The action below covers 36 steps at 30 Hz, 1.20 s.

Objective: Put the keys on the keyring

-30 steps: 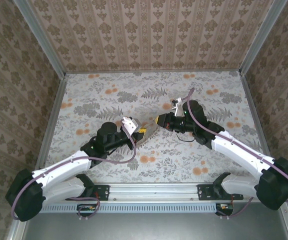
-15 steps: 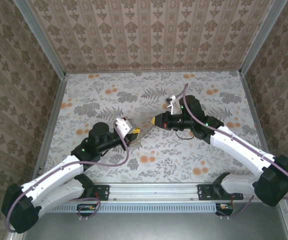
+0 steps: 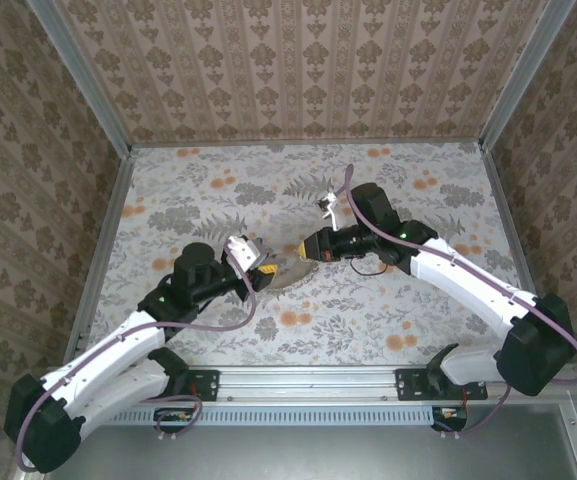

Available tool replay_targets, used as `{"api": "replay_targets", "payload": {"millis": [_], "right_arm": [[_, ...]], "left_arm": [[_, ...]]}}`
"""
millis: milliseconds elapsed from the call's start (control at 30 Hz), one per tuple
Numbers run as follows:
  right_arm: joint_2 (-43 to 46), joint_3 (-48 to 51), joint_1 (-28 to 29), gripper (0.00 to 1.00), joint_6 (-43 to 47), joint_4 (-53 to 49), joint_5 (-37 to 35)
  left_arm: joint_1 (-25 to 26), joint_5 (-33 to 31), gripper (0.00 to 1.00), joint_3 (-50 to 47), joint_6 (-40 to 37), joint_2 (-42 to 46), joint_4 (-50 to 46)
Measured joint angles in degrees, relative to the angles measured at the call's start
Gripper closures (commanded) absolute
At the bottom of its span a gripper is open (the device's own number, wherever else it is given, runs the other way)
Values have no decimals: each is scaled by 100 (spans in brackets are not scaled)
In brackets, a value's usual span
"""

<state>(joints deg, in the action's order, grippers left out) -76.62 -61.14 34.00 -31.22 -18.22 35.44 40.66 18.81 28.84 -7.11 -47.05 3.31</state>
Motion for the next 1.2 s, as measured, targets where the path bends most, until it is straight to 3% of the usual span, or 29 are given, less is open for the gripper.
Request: {"api": "replay_targets", "payload": {"millis": [167,467,533,733,1000,1200], "right_arm": [[-31,33,0,100,1034,52,4],[529,763,7,100,3268,577,258],[723,984,35,100,3692,822,337],[1158,1600,223,100,4586,1674,619],[1165,1637,601,100,5351,1875,704],[1102,1637,595,100,5495,1808,748]], "left_arm": [[0,481,42,0,-24,214,-157],[2,1744,39,9,-107,898,-597],[2,1858,45,13,-101,977,-660],[13,2004,79,90,-57,774,-710],[138,2096,84,874,376,-302,-857],[284,2135,85,1139,275,-496,-1239]]}}
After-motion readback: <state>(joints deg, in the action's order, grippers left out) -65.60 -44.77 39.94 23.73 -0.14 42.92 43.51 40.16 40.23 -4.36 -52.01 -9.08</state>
